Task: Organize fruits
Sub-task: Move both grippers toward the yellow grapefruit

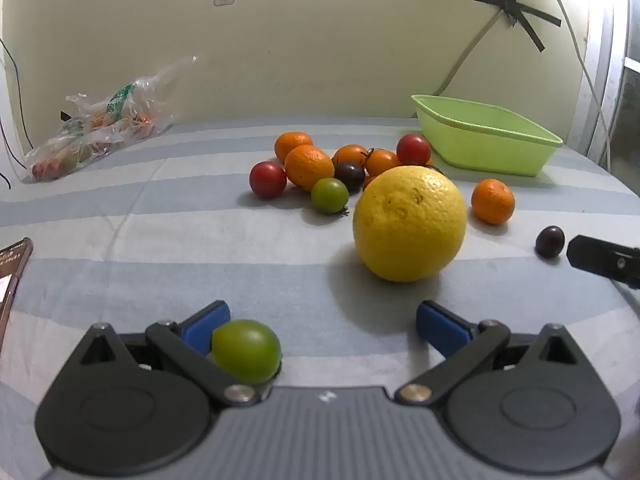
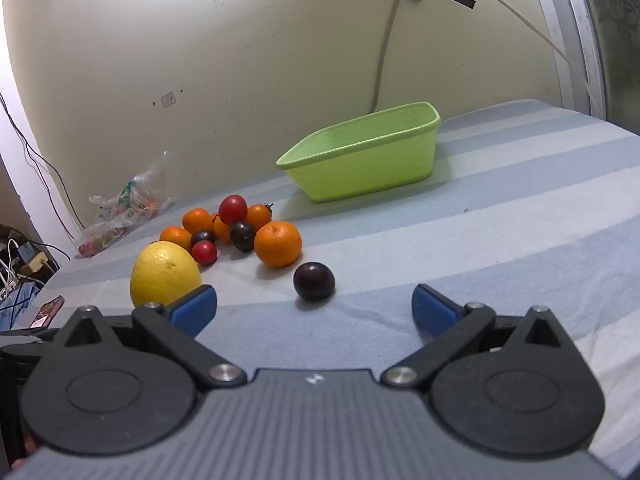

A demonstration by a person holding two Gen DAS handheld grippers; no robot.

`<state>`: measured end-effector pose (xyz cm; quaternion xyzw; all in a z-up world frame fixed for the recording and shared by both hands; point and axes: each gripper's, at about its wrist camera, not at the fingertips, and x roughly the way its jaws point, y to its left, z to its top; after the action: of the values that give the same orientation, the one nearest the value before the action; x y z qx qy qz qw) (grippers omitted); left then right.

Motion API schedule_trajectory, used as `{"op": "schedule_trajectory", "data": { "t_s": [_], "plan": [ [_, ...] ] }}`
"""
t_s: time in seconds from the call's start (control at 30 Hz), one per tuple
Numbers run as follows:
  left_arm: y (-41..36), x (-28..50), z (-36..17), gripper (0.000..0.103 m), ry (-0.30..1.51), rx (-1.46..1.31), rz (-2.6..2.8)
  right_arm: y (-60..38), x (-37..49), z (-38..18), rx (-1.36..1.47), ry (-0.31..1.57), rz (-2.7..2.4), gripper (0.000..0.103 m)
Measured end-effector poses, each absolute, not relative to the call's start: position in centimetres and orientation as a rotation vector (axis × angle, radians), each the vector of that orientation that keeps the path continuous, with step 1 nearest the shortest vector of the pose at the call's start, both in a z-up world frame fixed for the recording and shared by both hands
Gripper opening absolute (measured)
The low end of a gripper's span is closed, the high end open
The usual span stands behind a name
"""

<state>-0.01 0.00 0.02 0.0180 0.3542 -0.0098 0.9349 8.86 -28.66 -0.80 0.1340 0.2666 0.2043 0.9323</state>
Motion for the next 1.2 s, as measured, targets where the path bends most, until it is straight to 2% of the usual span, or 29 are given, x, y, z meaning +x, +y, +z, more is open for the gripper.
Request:
{"op": "schedule_trajectory", "data": {
  "t_s": [0.23,0.63,0.73,0.83,0.93,1.13,1.17,1.2],
  "plan": [
    [1.1,-0.4,0.6,0.103,0.694,-0.037,-0.071,-28.6,8.9,-0.8,0.275,0.545,0.418,0.103],
    [6.8,-2.5,2.3,0.103,0.495,-0.094,-0.028,-28.2,7.9,0.2,0.227,0.453,0.446,0.103],
    [8.9,-1.9,2.2,0.1,0.479,-0.147,0.029,-27.7,8.3,0.7,0.242,0.439,0.498,0.091],
    [10.3,-1.4,1.7,0.089,0.517,-0.241,-0.006,-26.8,9.1,1.5,0.283,0.463,0.603,0.075],
    [11.0,-1.6,1.7,0.087,0.493,-0.269,-0.035,-25.7,10.1,2.1,0.303,0.495,0.666,0.063],
    [11.3,-2.4,1.5,0.085,0.455,-0.308,-0.093,-23.2,12.8,2.1,0.388,0.617,0.785,0.05],
    [11.6,-2.3,1.5,0.085,0.457,-0.328,-0.096,-22.4,13.1,2.0,0.391,0.642,0.801,0.045],
    [12.0,-2.2,1.4,0.085,0.459,-0.353,-0.098,-22.0,13.2,2.0,0.387,0.654,0.807,0.045]
  ]
}}
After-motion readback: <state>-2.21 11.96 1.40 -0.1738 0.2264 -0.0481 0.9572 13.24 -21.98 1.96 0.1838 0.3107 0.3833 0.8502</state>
